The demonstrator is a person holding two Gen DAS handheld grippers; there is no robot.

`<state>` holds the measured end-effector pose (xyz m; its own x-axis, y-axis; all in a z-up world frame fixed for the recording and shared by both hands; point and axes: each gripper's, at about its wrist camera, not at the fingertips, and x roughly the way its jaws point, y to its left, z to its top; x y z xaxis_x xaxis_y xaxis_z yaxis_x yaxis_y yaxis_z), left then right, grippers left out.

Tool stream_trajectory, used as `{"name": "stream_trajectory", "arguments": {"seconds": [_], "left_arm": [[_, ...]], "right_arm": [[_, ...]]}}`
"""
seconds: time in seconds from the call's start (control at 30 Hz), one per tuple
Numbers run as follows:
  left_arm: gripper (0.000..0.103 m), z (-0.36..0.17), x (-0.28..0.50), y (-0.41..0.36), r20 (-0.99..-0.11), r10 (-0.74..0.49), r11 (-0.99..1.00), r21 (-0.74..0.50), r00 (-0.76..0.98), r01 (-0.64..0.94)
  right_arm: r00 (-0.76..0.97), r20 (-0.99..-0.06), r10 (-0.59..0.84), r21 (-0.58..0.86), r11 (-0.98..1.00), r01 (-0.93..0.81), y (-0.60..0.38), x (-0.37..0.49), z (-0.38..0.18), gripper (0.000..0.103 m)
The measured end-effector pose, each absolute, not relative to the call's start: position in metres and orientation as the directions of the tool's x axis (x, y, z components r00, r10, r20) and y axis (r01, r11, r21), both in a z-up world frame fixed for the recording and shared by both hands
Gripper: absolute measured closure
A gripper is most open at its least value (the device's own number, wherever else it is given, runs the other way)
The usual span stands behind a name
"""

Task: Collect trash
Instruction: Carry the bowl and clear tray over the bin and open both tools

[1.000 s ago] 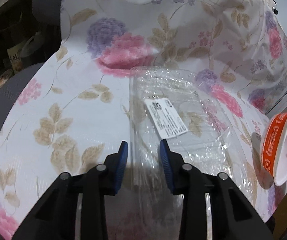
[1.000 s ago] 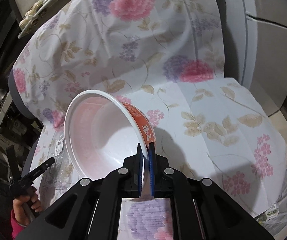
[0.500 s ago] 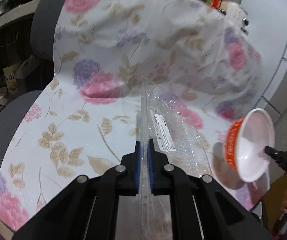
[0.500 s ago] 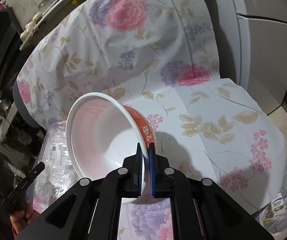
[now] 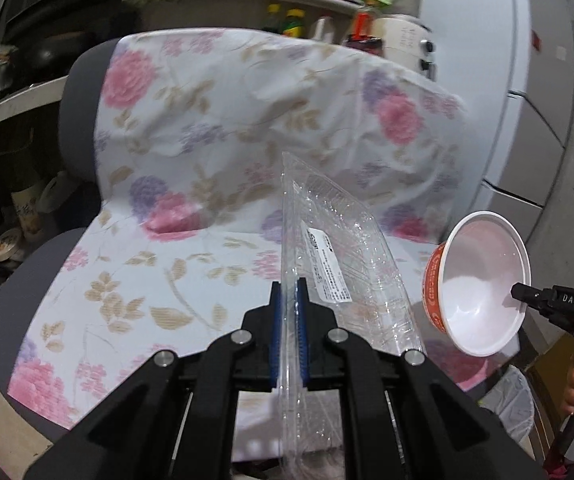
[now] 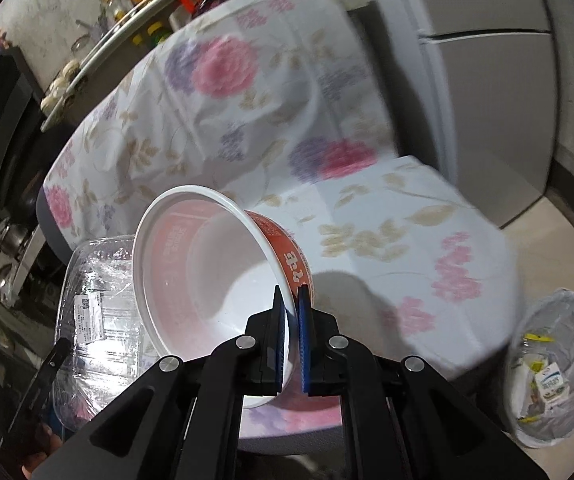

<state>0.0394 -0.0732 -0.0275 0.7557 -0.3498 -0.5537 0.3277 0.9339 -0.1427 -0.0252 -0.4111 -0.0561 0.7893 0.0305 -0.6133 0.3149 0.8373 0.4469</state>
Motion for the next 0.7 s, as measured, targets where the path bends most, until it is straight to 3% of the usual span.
{"name": "stream_trajectory", "arguments": {"seconds": [0.7], "left_arm": [[0.097, -0.036, -0.047, -0.291, -0.556, -0.656, 0.664, -0.104, 0.510, 0.741]], "right_arm": [[0.695, -0.644, -0.320, 0.459, 0.565, 0.685, -0.559, -0.241, -0.083, 0.096]]}}
